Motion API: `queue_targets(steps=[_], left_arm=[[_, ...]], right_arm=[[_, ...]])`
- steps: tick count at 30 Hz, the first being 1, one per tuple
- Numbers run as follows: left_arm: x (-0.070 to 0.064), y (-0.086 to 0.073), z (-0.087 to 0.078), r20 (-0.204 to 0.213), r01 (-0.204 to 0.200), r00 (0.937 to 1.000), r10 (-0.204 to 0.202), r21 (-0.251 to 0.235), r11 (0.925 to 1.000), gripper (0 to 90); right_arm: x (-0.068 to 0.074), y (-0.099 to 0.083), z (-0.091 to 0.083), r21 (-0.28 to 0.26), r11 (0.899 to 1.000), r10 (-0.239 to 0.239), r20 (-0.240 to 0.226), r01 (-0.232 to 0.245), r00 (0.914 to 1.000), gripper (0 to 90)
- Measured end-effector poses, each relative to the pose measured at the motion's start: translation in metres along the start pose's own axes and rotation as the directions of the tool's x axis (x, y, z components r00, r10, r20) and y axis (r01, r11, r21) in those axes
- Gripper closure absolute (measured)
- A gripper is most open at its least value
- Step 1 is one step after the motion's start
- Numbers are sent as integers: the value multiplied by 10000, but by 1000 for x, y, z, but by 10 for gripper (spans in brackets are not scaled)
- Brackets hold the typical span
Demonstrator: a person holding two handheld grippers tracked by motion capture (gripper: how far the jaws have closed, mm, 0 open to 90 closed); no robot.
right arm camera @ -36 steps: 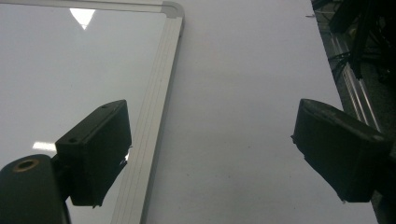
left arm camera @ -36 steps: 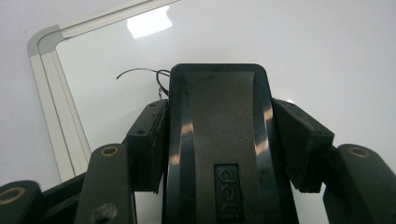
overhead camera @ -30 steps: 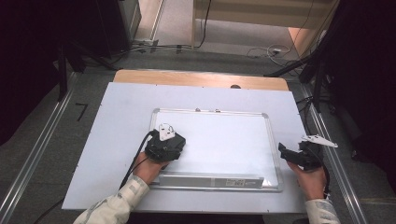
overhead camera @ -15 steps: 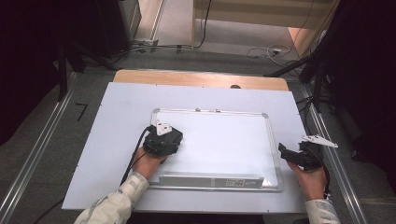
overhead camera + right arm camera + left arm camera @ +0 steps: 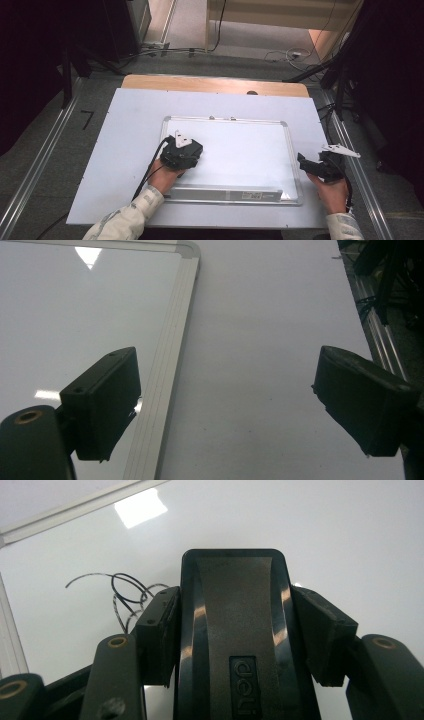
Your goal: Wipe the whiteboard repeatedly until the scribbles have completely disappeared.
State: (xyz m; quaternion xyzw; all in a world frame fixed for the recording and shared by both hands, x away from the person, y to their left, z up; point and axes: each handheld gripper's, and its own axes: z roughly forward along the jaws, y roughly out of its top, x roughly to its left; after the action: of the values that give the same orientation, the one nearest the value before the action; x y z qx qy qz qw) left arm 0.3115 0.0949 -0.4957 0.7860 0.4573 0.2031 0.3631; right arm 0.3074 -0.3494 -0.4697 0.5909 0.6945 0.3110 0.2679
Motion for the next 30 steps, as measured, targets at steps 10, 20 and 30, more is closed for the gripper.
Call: queue_targets(steps=[10,20,30], left_arm=[[18,11,11,-491,506,9975,-506,2,9987,409],[38,14,14,-968,1094,9892,-1100,-115,9939,409],[50,19,19,-1456,1449,9786,-1455,-146,9893,409]], right_arm=[[-2,-1,-1,-12,10000,49,-13,-49,10000,103],[-2,-1,-1,-14,10000,48,-13,-48,10000,103],[-2,-1,-1,-8,10000,49,-13,-49,10000,103]])
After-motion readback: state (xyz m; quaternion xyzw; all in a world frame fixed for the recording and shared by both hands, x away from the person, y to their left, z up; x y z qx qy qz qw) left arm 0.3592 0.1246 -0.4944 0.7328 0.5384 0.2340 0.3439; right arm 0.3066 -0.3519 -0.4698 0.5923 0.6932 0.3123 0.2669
